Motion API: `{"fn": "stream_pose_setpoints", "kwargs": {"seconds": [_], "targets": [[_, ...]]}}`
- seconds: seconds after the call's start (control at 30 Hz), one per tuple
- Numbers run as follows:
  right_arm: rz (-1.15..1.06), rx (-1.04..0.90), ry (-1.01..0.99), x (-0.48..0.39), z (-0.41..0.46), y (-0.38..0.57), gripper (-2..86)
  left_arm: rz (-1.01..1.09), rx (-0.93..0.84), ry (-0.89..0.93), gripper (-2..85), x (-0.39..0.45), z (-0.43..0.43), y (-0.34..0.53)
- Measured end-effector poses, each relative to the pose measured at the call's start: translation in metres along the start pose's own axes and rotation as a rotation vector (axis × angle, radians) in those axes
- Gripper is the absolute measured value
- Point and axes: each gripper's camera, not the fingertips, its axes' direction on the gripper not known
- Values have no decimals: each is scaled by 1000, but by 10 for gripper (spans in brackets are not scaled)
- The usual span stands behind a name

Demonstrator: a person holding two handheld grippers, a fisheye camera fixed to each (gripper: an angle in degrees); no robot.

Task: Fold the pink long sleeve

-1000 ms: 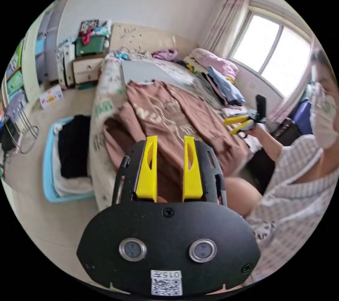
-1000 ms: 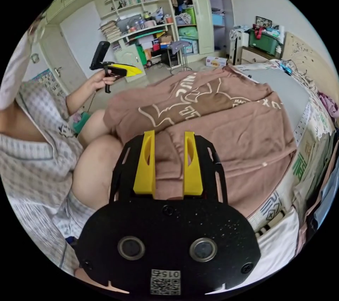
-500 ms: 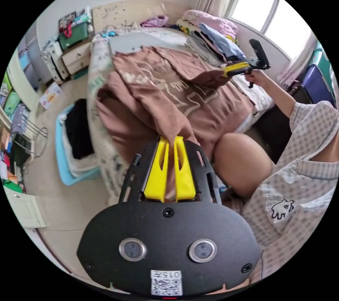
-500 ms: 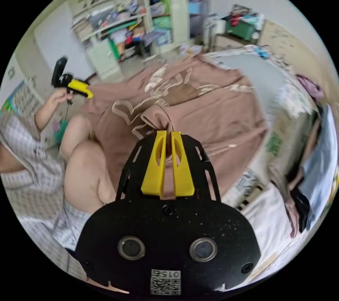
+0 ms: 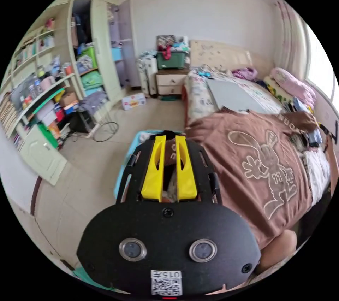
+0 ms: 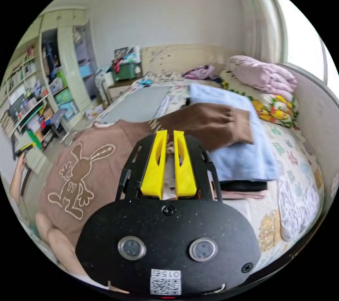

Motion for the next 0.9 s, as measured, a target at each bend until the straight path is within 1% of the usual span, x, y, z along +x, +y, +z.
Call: {"fn": "stream_pose_setpoints", "kwargs": {"seconds": [0.07,0.17,0.23,0.33,0.4,0.47,0.53,0.6,0.67,0.77,0.8,0.83,0.87,0.9], "targets": [[-113,-81,-115,-47,47,-15,40,91,-45,76,61,42,41,-24],[-229,-146,-188,-107,108,-34,27,161,-73,145,61,89,90,-61],[-253,-190,-202,-134,149,-42,12,192,-109,195,59,116,124,-83],[-214,-285,-158,-158,218,-51,-2,210,-175,187,51,156,182,-112],[-209,-321,-87,-168,252,-54,-6,243,-198,160,43,174,212,-125],[-234,-343,39,-177,284,-58,-8,287,-229,102,19,192,245,-139],[-256,-375,113,-183,300,-64,-8,290,-263,80,7,198,267,-148],[-302,-373,185,-189,306,-68,-9,303,-284,43,0,202,285,-152],[-361,-385,268,-200,311,-71,-8,361,-330,-32,-3,210,307,-149],[-335,-410,286,-202,295,-71,-9,320,-321,-100,1,206,300,-148],[-309,-390,280,-199,284,-70,-10,324,-320,-114,2,205,295,-149],[-254,-311,203,-190,252,-66,-10,344,-279,-117,5,199,277,-146],[-224,-255,61,-179,215,-57,-10,342,-225,-81,9,187,250,-140],[-215,-244,-11,-173,195,-51,-9,331,-201,-48,13,178,235,-136]]}}
